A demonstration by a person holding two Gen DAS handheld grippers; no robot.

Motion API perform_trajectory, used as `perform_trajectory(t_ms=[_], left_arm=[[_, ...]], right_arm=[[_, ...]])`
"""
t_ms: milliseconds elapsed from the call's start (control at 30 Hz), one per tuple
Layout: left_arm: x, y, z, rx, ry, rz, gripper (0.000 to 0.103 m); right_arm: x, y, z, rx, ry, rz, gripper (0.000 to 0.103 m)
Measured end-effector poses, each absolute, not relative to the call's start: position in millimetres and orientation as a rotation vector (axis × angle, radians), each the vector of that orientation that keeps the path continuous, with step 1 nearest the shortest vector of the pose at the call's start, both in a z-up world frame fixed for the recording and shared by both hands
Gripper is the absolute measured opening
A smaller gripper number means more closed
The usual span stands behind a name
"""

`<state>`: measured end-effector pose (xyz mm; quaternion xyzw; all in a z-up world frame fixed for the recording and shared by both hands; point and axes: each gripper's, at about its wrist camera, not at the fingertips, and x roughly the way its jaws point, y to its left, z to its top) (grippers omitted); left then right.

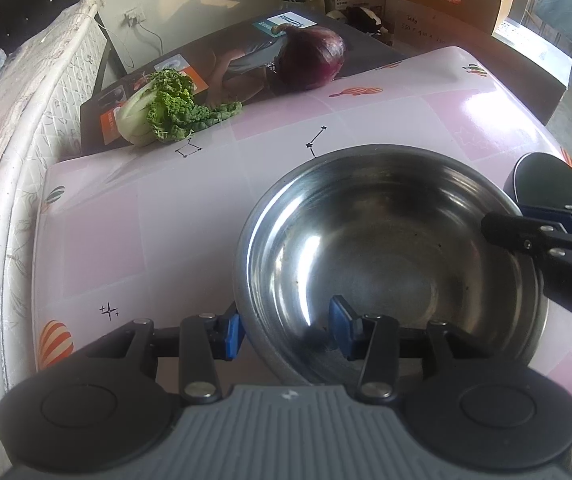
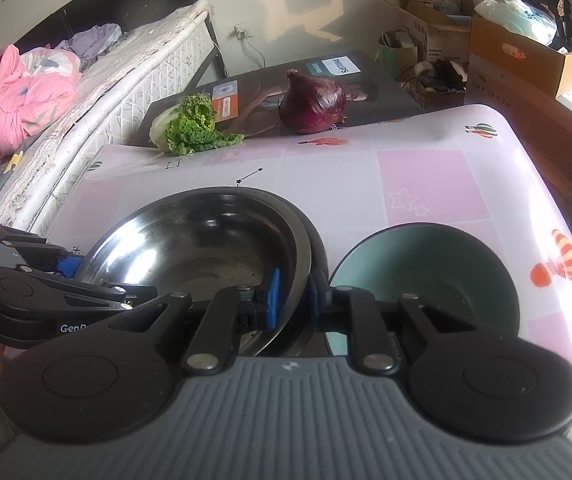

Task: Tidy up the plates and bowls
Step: 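Grip the dark green bowl rim with the right tool while the left holds the steel bowl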

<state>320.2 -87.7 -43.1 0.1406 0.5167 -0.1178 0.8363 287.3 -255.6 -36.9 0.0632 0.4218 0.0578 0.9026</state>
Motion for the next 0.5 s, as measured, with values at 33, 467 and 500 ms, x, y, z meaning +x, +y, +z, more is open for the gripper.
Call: perform_trajectory(t_ms=[33, 467, 500], left_arm=[[320, -88, -43, 0.297, 1.094, -0.249, 0.046], [309, -90, -29, 0.302, 1.048, -0.279, 0.059], [309, -90, -29, 0.301, 1.048, -0.278, 0.059]], right_arm=[[287, -256, -36, 0.129, 0.873, 0.119, 0.016], [276, -245, -20, 0.053, 0.844, 0.136, 0.055], [275, -244, -18, 0.040, 0.838, 0.134, 0.055]])
